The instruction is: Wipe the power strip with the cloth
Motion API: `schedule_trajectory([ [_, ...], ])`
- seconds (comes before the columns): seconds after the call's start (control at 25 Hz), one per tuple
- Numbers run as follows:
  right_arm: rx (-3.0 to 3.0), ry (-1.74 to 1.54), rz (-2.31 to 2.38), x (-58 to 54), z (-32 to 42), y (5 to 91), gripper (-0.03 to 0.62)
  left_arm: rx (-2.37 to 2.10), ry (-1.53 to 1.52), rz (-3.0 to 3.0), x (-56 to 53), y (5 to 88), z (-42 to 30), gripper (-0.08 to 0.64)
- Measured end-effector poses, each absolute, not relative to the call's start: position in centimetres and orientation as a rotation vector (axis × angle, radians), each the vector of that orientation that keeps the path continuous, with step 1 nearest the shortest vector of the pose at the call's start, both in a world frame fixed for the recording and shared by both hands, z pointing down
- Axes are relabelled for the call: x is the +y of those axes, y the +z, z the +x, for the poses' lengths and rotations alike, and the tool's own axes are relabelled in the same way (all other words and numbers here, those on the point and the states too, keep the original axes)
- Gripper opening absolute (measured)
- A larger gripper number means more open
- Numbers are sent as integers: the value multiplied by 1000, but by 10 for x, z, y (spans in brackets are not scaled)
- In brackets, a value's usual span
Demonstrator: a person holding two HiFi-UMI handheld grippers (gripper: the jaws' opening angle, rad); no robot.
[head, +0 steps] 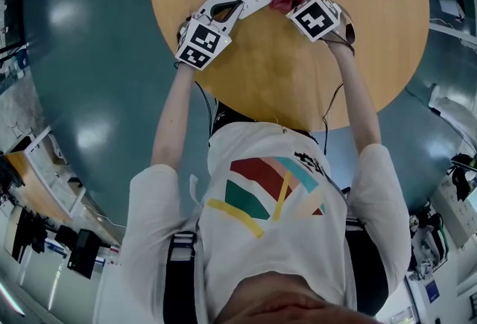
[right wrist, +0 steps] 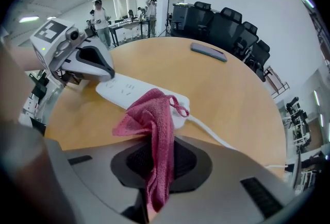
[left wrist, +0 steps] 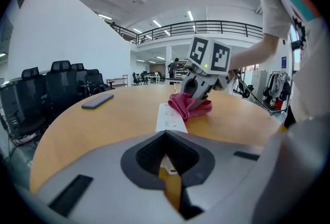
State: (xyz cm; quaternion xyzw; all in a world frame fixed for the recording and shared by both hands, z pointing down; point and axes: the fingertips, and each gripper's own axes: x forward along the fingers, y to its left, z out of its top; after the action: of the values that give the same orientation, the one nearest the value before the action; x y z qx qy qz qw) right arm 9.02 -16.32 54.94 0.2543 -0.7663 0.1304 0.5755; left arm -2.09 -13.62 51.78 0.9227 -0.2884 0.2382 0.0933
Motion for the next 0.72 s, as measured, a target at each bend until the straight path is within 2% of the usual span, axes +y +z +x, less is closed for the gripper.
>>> schedule_trajectory([
  [0.2, -1745, 399, 651, -176, 121, 559, 40, -845, 717, 2737, -134, 521, -21, 43],
  [0.36, -1751, 296, 696, -202, 129, 547, 40, -836, 721, 2744, -134, 518, -20, 43],
  [0.52, -1769, 494, 675, -184, 130, 562, 39, -830, 703, 2731, -134, 517, -18, 43],
  [0.72, -1752, 390, 729, -204, 140, 550, 40, -811, 683, 2705, -136, 519, -22, 43],
])
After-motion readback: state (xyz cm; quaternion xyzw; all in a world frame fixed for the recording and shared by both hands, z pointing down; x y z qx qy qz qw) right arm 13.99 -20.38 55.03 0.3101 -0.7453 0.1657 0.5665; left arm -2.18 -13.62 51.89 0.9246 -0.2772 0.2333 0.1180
